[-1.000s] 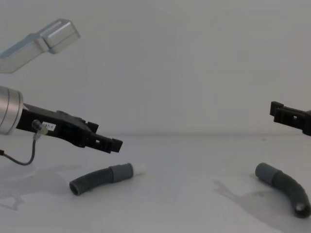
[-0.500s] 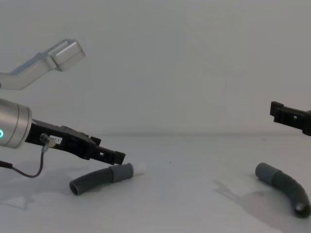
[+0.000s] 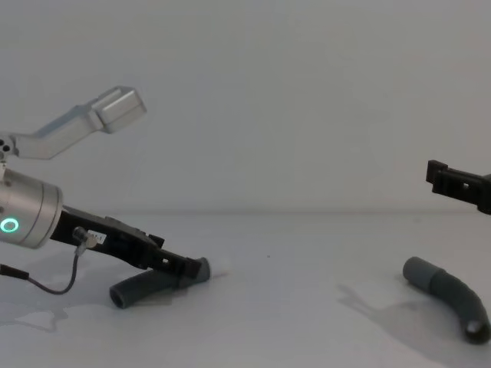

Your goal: Use both hands to pick up one end of the pipe from the table, align the ends, and insert them.

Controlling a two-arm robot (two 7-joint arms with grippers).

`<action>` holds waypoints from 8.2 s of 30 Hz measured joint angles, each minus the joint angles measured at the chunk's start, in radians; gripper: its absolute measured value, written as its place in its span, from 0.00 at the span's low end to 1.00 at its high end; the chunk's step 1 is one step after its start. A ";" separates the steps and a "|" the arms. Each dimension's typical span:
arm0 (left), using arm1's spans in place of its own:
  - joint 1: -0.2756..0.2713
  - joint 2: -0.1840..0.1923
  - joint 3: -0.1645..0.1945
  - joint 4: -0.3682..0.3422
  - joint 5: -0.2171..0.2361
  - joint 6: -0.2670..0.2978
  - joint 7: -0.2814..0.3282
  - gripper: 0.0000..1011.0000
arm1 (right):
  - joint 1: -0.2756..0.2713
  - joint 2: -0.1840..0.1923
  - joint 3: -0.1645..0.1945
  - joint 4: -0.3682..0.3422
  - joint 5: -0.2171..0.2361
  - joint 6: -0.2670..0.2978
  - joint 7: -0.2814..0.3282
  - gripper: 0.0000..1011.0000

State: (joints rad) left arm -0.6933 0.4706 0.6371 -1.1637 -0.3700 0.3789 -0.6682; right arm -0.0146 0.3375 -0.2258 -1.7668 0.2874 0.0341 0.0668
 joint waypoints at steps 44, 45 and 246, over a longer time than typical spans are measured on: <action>-0.056 -0.031 0.040 0.088 0.014 0.018 -0.050 0.34 | 0.018 0.017 0.004 0.000 0.010 0.036 0.030 0.99; -0.056 -0.031 0.040 0.089 0.014 0.018 -0.050 0.34 | 0.022 0.020 0.004 0.000 0.013 0.043 0.035 0.99; -0.268 0.025 0.156 0.096 0.030 -0.626 -0.583 0.34 | 0.347 0.444 -0.216 0.003 0.083 0.194 0.771 0.27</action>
State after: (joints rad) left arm -0.9610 0.4959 0.7933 -1.0677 -0.3398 -0.2475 -1.2508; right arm 0.3328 0.7811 -0.4414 -1.7633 0.3703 0.2284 0.8374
